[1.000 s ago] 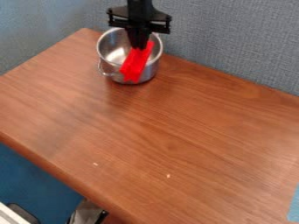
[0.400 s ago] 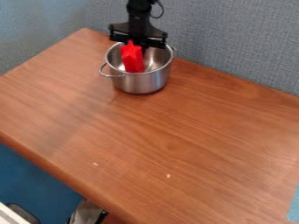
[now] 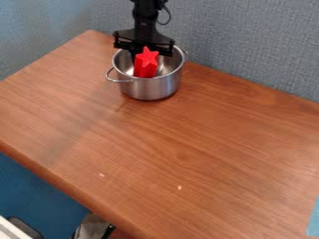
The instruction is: Put the red object in the metal pot
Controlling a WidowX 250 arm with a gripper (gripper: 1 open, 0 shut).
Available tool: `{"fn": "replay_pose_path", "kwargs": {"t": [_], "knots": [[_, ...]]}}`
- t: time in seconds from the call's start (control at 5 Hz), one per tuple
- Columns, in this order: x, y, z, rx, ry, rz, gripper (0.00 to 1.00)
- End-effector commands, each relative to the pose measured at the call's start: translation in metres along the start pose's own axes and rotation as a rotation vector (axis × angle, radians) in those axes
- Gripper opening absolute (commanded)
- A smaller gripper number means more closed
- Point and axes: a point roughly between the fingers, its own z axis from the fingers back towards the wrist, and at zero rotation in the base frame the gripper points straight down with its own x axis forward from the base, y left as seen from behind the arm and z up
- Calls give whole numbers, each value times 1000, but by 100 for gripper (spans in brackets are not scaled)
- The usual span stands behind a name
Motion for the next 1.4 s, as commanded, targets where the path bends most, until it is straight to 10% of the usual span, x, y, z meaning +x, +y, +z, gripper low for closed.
{"fn": "replay_pose_path", "kwargs": {"t": [0.0, 1.2], "knots": [[15, 10, 16, 10, -59, 20, 0], [20, 12, -3, 39, -37, 19, 0]]}}
